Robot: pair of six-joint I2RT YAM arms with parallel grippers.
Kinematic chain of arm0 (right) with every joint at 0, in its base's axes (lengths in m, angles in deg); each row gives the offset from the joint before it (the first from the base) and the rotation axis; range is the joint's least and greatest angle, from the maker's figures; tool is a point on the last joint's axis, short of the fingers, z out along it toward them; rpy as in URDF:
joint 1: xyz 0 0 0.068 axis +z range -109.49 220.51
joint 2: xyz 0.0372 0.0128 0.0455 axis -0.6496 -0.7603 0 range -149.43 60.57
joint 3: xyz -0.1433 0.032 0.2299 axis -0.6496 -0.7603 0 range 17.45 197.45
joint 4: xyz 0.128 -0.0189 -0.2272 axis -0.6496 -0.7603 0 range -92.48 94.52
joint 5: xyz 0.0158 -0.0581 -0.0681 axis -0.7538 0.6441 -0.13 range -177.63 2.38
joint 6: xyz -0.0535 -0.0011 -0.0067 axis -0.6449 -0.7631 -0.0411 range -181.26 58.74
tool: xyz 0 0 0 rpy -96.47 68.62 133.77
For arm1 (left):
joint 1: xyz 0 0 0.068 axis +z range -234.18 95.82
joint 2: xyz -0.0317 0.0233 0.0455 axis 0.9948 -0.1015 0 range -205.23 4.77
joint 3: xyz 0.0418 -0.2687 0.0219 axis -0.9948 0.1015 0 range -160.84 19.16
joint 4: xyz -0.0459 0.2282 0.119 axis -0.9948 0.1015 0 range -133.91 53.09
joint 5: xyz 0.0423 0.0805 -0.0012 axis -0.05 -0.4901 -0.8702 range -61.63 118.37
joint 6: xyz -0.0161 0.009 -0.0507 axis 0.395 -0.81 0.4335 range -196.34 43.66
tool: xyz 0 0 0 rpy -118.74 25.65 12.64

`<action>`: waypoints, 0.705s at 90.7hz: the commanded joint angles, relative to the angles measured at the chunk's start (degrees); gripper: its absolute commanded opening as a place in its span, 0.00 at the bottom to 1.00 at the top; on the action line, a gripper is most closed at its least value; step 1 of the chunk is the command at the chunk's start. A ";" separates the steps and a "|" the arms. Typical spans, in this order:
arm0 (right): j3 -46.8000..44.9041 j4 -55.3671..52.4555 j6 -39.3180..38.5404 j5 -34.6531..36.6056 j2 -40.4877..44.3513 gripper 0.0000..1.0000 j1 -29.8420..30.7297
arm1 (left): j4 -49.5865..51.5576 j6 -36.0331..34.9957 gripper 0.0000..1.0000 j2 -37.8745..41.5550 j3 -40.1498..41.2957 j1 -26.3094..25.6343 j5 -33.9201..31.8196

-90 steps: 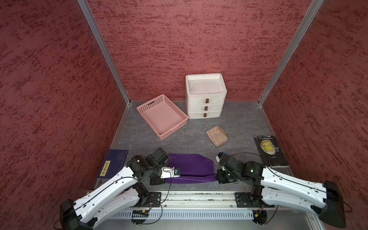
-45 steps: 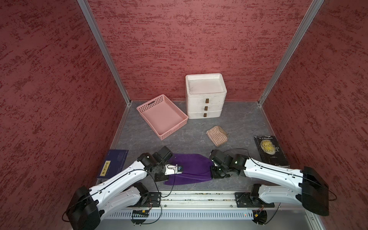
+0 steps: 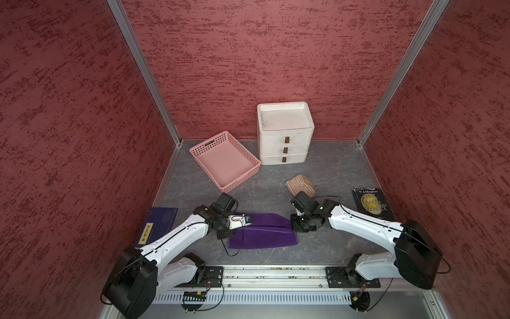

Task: Fold the square dishcloth
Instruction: Fold the cleaning item at the center of the board.

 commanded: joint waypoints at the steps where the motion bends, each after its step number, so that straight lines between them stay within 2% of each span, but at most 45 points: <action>1: 2.45 1.01 -1.54 4.15 -1.09 0.41 -1.75 | -9.06 0.95 0.40 -2.67 -1.16 0.93 -3.00; 3: 2.59 1.01 -1.66 5.12 -1.22 0.46 -2.19 | -9.57 0.98 0.43 -3.02 -1.18 1.09 -3.58; 8: 2.97 0.64 -1.94 7.94 -1.22 0.50 -2.82 | -12.51 1.23 0.47 -3.18 -1.18 1.69 -4.86; 15: 4.22 -0.69 -2.44 12.99 -0.69 0.56 -3.00 | -15.18 1.97 0.49 -2.38 -1.85 2.93 -6.17; 26: 5.11 -1.15 -3.50 19.24 2.17 0.54 -2.77 | -17.63 3.93 0.49 -0.98 -3.25 3.94 -7.86; 32: 3.78 3.32 -7.10 14.96 4.96 0.52 -1.50 | -17.54 4.46 0.49 -0.71 -3.73 3.97 -8.32; 40: 3.61 7.23 -12.74 2.41 4.89 0.53 2.22 | -10.97 4.13 0.47 -0.61 -4.53 3.60 -5.44; 47: 6.55 2.38 -15.64 1.67 1.56 0.55 8.02 | -1.81 3.04 0.47 1.38 -5.04 3.20 2.40; 53: 6.00 1.86 -14.02 -1.16 -0.60 0.55 9.36 | 1.36 3.15 0.45 3.72 -4.40 2.31 7.68; 58: 4.47 3.56 -11.37 -3.43 -2.21 0.52 9.44 | 1.04 4.08 0.39 4.86 -3.58 1.21 9.44; 64: 3.53 4.19 -9.20 -3.39 -3.69 0.53 9.63 | 0.28 5.24 0.35 4.88 -2.55 -0.79 8.46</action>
